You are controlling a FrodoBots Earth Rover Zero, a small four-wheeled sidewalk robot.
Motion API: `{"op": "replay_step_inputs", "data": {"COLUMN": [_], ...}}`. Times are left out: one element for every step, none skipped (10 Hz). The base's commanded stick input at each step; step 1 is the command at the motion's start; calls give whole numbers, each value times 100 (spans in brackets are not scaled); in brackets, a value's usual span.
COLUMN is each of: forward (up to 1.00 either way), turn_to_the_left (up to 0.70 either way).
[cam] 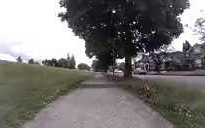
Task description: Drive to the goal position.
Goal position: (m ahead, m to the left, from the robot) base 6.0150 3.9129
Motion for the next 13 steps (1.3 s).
{"op": "replay_step_inputs", "data": {"forward": [70,70,70,70,70,70,70,70,70,70,70,70,70], "turn_to_the_left": [0,0,0,0,0,0,0,0,0,0,0,0,0]}}
